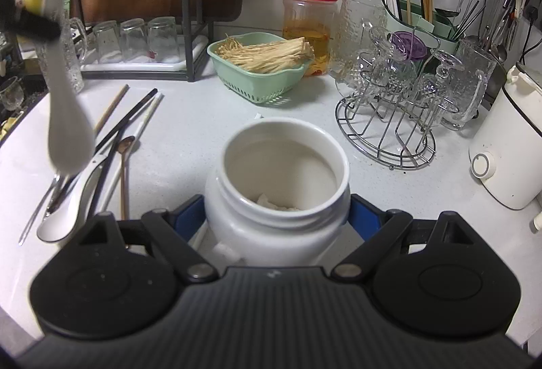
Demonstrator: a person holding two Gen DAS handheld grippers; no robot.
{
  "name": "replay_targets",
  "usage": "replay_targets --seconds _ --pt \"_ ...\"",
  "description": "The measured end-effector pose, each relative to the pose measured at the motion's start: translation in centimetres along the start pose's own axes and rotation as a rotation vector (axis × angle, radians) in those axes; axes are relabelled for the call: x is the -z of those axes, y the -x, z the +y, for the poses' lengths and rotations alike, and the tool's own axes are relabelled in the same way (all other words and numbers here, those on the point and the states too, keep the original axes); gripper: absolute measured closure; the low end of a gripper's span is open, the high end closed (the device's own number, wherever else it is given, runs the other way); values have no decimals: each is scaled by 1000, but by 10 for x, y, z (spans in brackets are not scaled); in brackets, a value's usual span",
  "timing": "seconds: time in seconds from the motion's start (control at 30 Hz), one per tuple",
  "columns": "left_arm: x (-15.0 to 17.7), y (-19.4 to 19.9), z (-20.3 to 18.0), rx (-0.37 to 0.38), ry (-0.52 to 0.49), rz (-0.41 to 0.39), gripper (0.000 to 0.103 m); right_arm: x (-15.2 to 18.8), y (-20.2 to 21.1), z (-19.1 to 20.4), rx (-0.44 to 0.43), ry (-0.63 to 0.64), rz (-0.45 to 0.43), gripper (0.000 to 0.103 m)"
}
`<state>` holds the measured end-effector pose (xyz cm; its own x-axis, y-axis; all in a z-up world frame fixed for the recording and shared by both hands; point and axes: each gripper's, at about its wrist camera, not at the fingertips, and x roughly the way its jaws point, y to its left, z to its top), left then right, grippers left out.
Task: Organize utensils
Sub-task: 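Lift the white ceramic spoon off the counter with the left gripper, then carry the spoon over the white jar with left gripper while right gripper moves aside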
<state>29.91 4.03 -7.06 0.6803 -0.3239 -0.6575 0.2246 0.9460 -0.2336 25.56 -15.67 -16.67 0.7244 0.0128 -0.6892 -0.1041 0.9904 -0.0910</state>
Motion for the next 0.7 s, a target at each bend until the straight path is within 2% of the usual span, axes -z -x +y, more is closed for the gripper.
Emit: replay_targets --seconds 0.17,0.2,0.23,0.4,0.57,0.7 --pt "-25 9 -35 99 -29 -47 98 1 2 -3 -19 3 -9 11" --pt "-29 8 -42 116 -33 -51 98 1 2 -5 -26 3 -10 8" --pt "-32 7 -48 131 -39 -54 98 0 3 -7 -38 -2 -13 0" --pt "-37 -12 -76 174 -69 -35 98 -1 14 -19 -93 -5 -50 0" --pt "-26 -36 -106 160 -96 -11 98 9 41 -59 -182 -45 -99 0" --pt "-12 -52 -123 116 -94 12 98 17 54 -105 -173 -82 -122 0"
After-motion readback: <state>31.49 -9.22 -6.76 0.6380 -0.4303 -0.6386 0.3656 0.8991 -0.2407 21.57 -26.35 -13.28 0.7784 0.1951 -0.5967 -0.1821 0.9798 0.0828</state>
